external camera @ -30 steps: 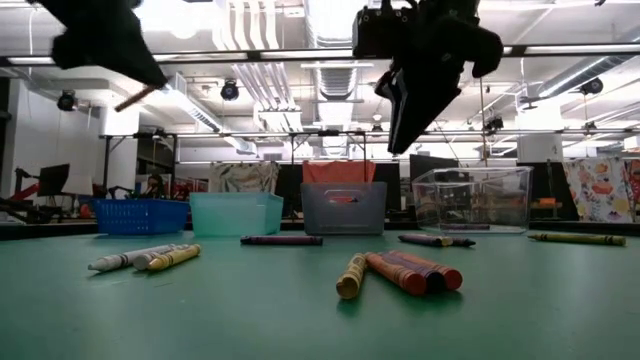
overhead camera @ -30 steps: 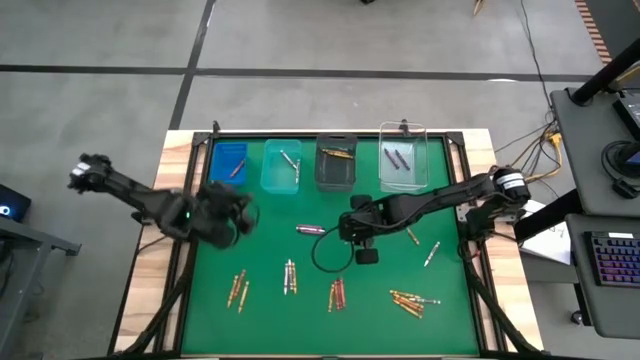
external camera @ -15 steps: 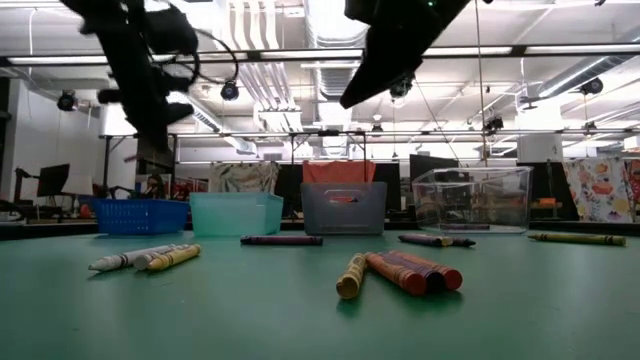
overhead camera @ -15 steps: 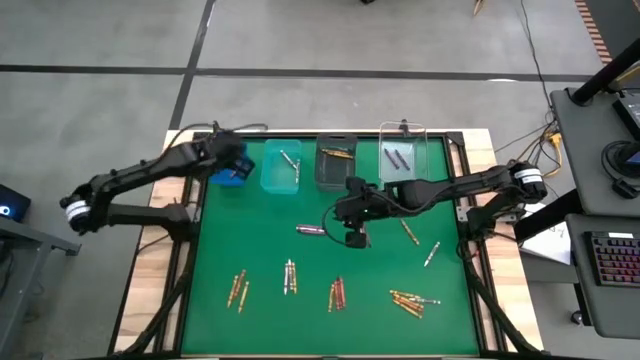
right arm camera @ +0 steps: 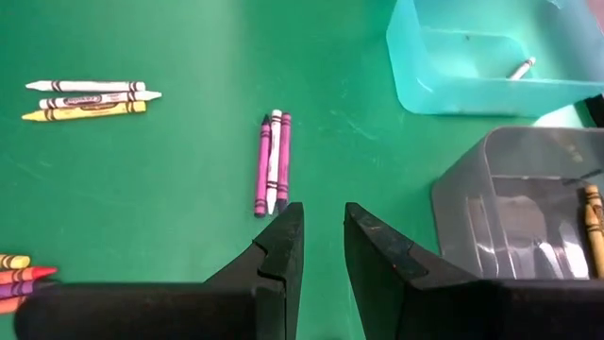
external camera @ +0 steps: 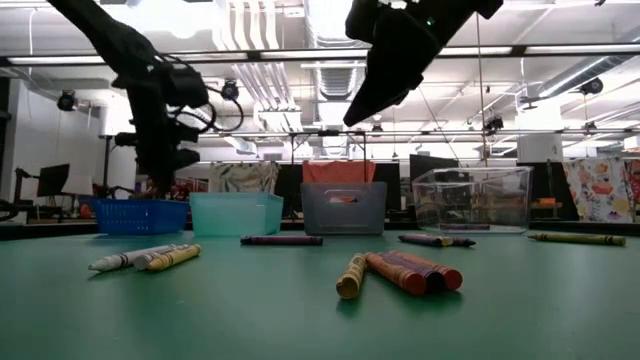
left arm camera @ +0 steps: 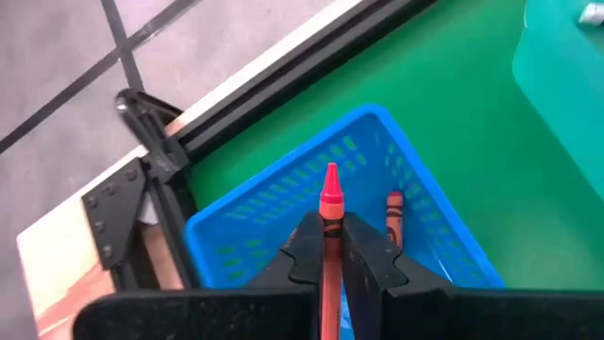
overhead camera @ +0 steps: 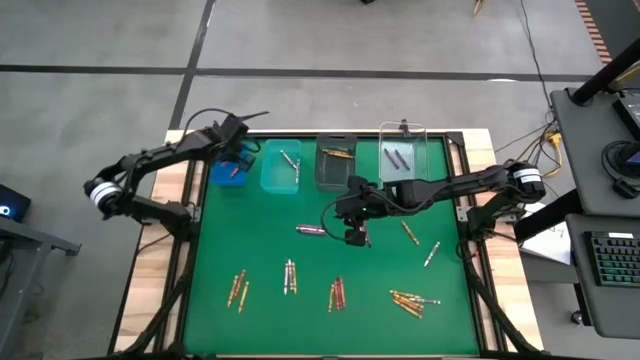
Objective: Sort crayons
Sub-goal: Put the red crayon into the blue bin, then put the yellow crayon into the black bin
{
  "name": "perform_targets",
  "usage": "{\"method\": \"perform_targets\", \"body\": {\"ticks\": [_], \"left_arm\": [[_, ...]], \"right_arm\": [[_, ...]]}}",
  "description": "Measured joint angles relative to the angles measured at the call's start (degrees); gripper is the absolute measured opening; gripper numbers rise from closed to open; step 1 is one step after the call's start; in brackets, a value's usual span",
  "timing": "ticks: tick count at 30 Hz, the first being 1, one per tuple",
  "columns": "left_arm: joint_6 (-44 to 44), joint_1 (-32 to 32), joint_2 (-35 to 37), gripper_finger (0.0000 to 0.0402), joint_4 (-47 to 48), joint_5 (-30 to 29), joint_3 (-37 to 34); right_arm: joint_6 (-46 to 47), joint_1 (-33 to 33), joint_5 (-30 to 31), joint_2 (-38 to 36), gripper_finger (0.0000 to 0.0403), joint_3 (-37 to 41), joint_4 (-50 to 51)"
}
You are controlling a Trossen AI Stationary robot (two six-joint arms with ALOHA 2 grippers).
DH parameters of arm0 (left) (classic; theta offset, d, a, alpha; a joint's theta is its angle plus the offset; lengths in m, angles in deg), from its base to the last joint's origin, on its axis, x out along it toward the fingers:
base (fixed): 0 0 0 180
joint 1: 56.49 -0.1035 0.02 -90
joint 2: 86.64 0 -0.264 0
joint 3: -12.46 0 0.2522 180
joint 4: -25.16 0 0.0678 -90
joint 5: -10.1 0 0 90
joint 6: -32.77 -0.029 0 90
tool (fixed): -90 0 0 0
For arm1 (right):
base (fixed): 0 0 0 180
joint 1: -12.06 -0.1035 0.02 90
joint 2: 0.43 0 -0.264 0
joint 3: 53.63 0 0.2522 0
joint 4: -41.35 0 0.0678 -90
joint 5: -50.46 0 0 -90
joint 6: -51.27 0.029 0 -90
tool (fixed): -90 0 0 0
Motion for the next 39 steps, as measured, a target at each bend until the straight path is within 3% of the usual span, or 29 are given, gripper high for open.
{"method": "perform_targets", "body": {"ticks": [6, 12, 21, 28, 31, 35, 39], "left_arm": [[-0.49, 0.0, -5.07, 0.0001, -0.82, -1.06, 0.0], [-0.27, 0.02, -8.4, 0.0029, -2.06, -3.5, 0.0], [-0.27, 0.02, -7.5, 0.0055, -2.49, -3.89, 0.0], [-0.22, 1.84, -1.83, 0.0056, -1.63, -3.76, 0.0], [0.23, 3.51, 2.42, 0.0056, -1.33, -1.02, 0.0], [1.63, 7.11, 9.12, 0.0056, -1.95, 3.65, -0.19], [4.19, 13.08, 15.9, 0.0056, -3.23, 4.67, -1.27]], "right_arm": [[0.62, 0.25, 0.05, 0.0, 0.0068, 0.21, -0.15], [0.74, 0.23, 0.01, 0.0, 0.0068, 0.21, -0.19], [2.28, 0.23, 0.01, 0.02, 0.0068, 0.21, -0.46], [6.14, 0.23, 0.01, 0.02, 0.0068, 0.21, -0.45], [8.18, 0.23, -0.01, 0.02, 0.0068, 0.21, -0.42], [11.05, 0.23, -0.02, 0.02, 0.0068, 0.21, -0.19], [14.07, 0.23, -0.03, 0.02, 0.0068, 0.21, 0.28]]}}
